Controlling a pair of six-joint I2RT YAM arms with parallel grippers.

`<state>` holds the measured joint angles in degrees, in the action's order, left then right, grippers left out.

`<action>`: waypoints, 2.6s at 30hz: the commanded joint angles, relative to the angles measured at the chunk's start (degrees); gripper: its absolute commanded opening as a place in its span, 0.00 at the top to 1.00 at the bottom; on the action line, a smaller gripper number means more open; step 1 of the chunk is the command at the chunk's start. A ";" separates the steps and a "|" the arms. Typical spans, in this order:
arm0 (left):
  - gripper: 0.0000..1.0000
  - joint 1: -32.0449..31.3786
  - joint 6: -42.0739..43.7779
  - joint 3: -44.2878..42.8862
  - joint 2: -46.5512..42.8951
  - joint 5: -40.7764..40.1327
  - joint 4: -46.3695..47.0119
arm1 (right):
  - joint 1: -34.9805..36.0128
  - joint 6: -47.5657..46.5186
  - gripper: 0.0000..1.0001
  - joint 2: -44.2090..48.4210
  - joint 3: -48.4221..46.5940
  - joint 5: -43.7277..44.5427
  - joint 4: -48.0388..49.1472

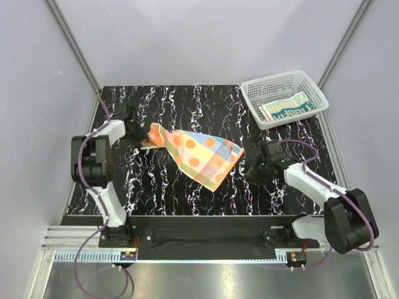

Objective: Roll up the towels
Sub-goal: Flatten the towel

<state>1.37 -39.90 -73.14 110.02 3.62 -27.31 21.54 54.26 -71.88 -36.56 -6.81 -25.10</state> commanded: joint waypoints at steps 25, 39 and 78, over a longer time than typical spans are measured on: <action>0.20 3.11 -0.18 -1.83 -4.11 0.16 -0.46 | 21.53 7.61 0.27 -26.47 -9.15 -10.60 15.69; 0.21 3.29 0.96 -0.51 -5.78 1.39 0.50 | 18.36 8.76 0.93 -35.88 -6.51 -9.72 22.91; 0.22 3.29 0.00 6.17 -9.82 2.10 4.90 | 30.31 -18.14 0.10 -37.72 -36.92 15.95 -16.38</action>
<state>4.25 -39.94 -67.24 103.20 4.56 -25.34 50.04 37.50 -107.77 -70.74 8.38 -39.88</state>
